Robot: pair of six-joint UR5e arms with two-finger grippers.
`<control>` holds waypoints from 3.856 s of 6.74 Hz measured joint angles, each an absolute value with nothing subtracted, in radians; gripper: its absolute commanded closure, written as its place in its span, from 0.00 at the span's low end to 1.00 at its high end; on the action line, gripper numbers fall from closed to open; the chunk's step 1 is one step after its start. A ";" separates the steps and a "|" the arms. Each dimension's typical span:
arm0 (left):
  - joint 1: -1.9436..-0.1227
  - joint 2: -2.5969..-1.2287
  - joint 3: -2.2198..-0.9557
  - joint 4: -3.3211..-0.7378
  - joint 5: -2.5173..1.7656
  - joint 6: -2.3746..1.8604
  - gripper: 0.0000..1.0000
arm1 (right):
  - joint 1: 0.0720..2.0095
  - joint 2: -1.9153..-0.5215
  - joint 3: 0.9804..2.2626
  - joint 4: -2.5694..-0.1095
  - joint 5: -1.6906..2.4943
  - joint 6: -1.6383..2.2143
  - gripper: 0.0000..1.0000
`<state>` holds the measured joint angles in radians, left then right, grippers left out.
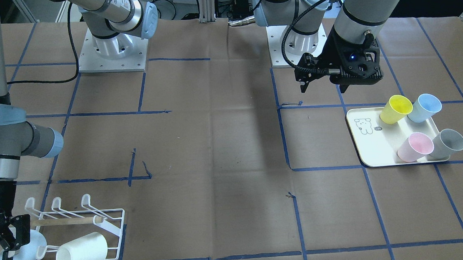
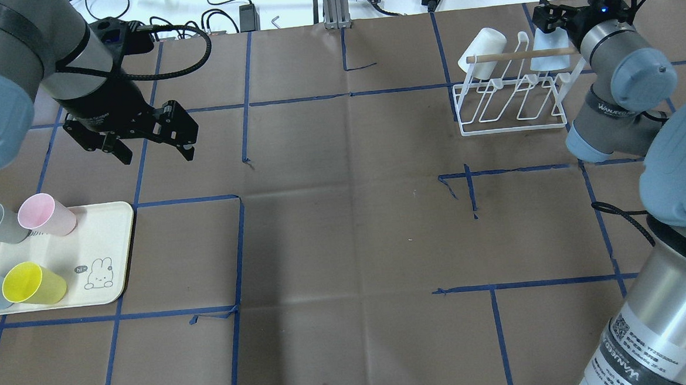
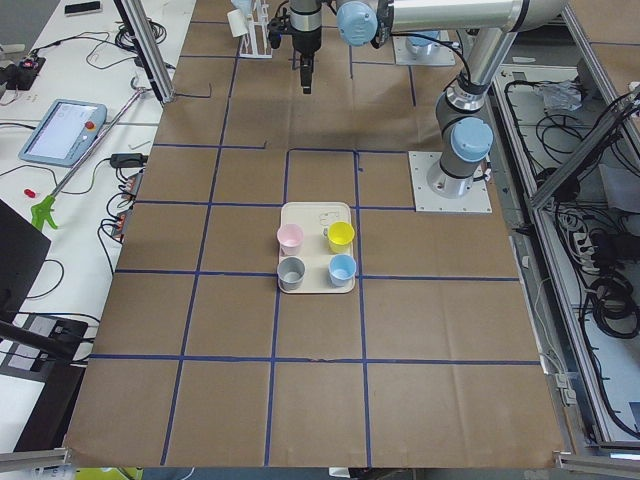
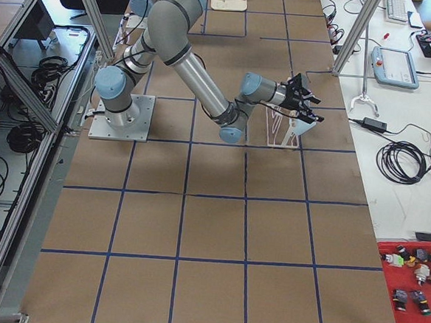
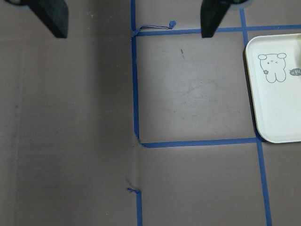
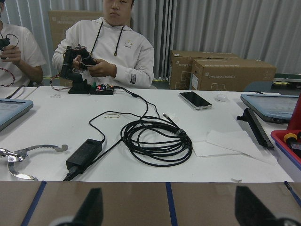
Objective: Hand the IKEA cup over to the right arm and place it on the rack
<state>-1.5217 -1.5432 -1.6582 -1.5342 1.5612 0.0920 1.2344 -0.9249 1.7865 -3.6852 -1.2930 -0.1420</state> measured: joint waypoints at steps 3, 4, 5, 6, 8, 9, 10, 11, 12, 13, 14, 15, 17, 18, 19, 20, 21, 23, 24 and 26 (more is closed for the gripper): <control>-1.522 -1.543 -1.658 -1.534 1.560 0.093 0.01 | 1.277 -1.059 1.772 -3.519 -1.295 -0.147 0.00; -1.522 -1.543 -1.658 -1.534 1.560 0.093 0.01 | 1.296 -1.127 1.764 -3.353 -1.295 -0.149 0.00; -1.522 -1.543 -1.658 -1.534 1.560 0.092 0.01 | 1.320 -1.188 1.743 -3.154 -1.295 -0.146 0.00; -1.522 -1.543 -1.658 -1.534 1.560 0.092 0.01 | 1.345 -1.238 1.706 -2.939 -1.295 -0.145 0.00; -1.522 -1.541 -1.659 -1.534 1.560 0.092 0.01 | 1.395 -1.327 1.629 -2.532 -1.323 -0.140 0.00; -1.522 -1.541 -1.658 -1.534 1.560 0.092 0.01 | 1.425 -1.374 1.601 -2.349 -1.373 -0.122 0.00; -1.522 -1.541 -1.656 -1.534 1.560 0.092 0.01 | 1.463 -1.409 1.567 -2.173 -1.437 -0.080 0.00; -1.522 -1.541 -1.657 -1.534 1.560 0.091 0.01 | 1.509 -1.433 1.525 -2.005 -1.512 -0.031 0.00; -1.522 -1.539 -1.658 -1.535 1.561 0.091 0.01 | 1.552 -1.456 1.498 -1.859 -1.562 -0.001 0.00; -1.522 -1.537 -1.659 -1.535 1.561 0.091 0.01 | 1.581 -1.483 1.492 -1.747 -1.577 0.010 0.00; -1.522 -1.537 -1.660 -1.535 1.562 0.091 0.01 | 1.596 -1.519 1.494 -1.656 -1.580 0.015 0.00; -1.522 -1.536 -1.660 -1.535 1.562 0.090 0.01 | 1.602 -1.548 1.501 -1.602 -1.580 0.016 0.00; -1.522 -1.538 -1.662 -1.536 1.562 0.090 0.00 | 1.604 -1.571 1.528 -1.573 -1.578 0.017 0.00; -1.522 -1.540 -1.661 -1.536 1.562 0.090 0.00 | 1.605 -1.572 1.539 -1.575 -1.578 0.017 0.00; -1.522 -1.541 -1.660 -1.535 1.562 0.090 0.00 | 1.605 -1.572 1.544 -1.577 -1.579 0.017 0.00; -1.522 -1.542 -1.660 -1.536 1.562 0.089 0.00 | 1.605 -1.573 1.544 -1.578 -1.580 0.017 0.00; -1.522 -1.542 -1.660 -1.536 1.562 0.089 0.00 | 1.605 -1.573 1.545 -1.579 -1.580 0.017 0.00; -1.522 -1.543 -1.661 -1.536 1.562 0.089 0.00 | 1.605 -1.574 1.545 -1.578 -1.582 0.017 0.00; -1.522 -1.543 -1.661 -1.535 1.561 0.089 0.00 | 1.605 -1.574 1.544 -1.577 -1.582 0.017 0.00; -1.522 -1.542 -1.661 -1.534 1.560 0.089 0.00 | 1.605 -1.574 1.541 -1.579 -1.581 0.017 0.00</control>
